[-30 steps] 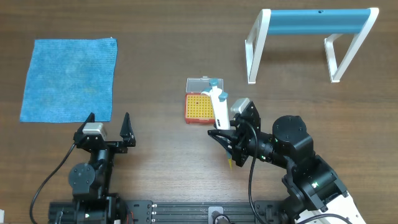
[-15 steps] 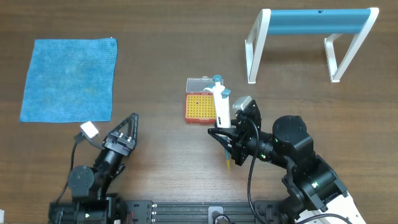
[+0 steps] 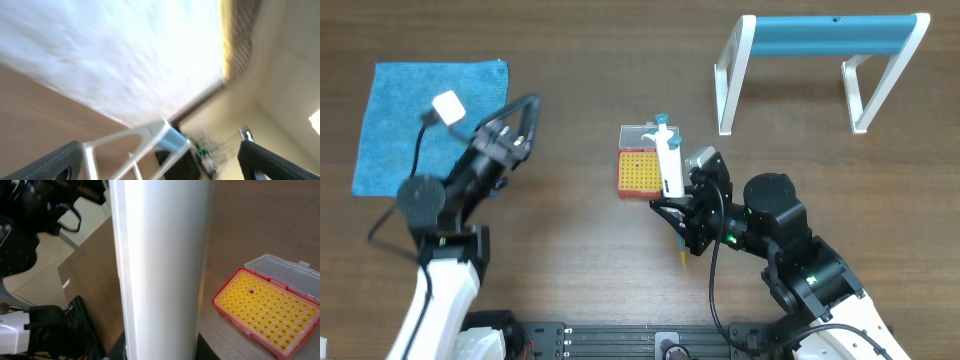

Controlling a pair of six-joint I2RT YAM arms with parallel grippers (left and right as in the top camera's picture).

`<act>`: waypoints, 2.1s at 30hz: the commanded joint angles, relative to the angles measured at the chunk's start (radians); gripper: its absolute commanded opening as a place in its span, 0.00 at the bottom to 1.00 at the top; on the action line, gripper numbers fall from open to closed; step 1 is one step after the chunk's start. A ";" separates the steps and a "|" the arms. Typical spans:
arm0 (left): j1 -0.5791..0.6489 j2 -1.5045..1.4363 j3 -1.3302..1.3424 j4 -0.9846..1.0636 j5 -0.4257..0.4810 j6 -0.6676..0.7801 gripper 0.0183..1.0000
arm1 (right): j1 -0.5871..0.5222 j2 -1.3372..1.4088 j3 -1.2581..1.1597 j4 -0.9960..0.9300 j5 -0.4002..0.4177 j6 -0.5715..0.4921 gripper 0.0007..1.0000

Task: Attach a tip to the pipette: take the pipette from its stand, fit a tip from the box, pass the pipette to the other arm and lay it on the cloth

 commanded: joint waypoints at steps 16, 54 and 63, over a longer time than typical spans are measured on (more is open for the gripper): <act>-0.272 0.421 0.433 0.616 0.879 -0.179 1.00 | 0.000 -0.005 0.006 0.159 0.159 -0.002 0.08; -0.370 0.463 0.433 0.013 0.444 0.171 0.01 | -0.162 0.051 0.006 0.121 -0.154 -0.006 0.76; -0.272 0.463 0.433 -0.853 -0.085 0.296 0.01 | -0.516 -0.022 0.006 -0.121 -0.133 -0.081 0.76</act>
